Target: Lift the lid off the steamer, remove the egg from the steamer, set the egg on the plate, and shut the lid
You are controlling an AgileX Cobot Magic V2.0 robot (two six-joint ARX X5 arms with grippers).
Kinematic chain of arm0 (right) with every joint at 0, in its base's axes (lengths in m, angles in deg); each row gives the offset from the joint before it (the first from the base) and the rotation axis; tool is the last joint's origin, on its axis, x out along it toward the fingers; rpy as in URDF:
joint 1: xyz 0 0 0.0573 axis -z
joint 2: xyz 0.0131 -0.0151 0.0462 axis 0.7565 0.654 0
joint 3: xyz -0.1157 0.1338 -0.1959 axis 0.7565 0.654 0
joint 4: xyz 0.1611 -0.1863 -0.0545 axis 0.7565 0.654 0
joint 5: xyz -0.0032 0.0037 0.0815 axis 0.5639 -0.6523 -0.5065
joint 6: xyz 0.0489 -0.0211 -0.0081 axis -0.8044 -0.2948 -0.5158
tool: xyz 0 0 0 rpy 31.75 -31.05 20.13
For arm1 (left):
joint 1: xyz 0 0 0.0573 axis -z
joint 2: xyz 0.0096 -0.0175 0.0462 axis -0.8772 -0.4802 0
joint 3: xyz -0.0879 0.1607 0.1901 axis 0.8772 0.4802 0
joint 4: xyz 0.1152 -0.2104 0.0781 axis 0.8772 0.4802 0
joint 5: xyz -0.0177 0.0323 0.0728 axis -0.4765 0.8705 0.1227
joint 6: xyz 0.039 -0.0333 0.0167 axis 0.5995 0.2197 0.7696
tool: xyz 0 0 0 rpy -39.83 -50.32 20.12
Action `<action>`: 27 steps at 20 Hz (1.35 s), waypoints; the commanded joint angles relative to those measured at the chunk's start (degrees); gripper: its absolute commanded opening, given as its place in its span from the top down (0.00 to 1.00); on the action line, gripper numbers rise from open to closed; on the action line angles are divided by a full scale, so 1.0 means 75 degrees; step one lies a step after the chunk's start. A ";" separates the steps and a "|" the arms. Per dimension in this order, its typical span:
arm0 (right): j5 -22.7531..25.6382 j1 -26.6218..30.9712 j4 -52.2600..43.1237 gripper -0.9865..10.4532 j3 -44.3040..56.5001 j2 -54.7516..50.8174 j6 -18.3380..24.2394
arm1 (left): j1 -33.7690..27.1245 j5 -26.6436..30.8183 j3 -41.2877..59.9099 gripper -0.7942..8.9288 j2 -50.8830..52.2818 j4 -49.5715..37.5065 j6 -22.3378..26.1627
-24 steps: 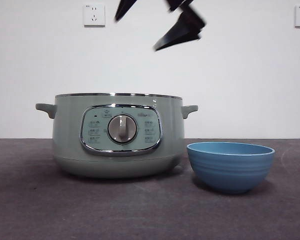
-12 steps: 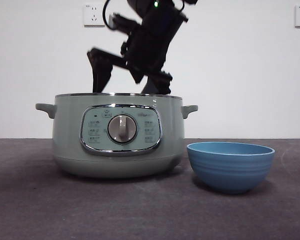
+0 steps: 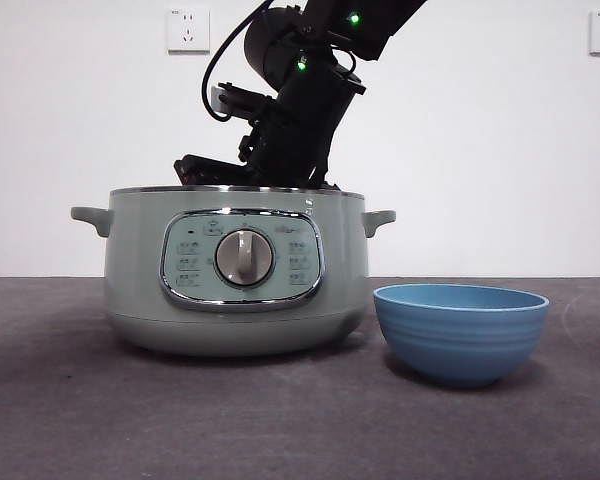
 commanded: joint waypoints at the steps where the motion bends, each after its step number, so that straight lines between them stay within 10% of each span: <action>1: 0.0020 -0.0017 -0.0003 0.42 -0.0012 0.0192 0.0035 | -0.0012 0.0003 -0.0038 0.93 0.0087 -0.0434 0.0009; 6: 0.0017 -0.0017 0.0192 0.43 -0.0012 0.0443 0.0044 | -0.0012 -0.0003 -0.0038 0.93 0.0087 -0.0434 0.0009; 13: -0.0038 -0.0020 -0.0152 0.91 -0.0012 0.0443 0.0029 | -0.0012 -0.0003 -0.0038 0.93 0.0087 -0.0379 0.0006; 20: 0.0032 -0.0035 0.0050 0.93 -0.0012 -0.0851 0.0032 | -0.0012 0.0000 -0.0038 0.93 0.0085 -0.0382 0.0006; 27: 0.0667 0.0006 0.3410 0.93 -0.0009 -0.3809 0.0414 | -0.0012 -0.0023 -0.0038 0.93 0.0085 -0.0431 0.0009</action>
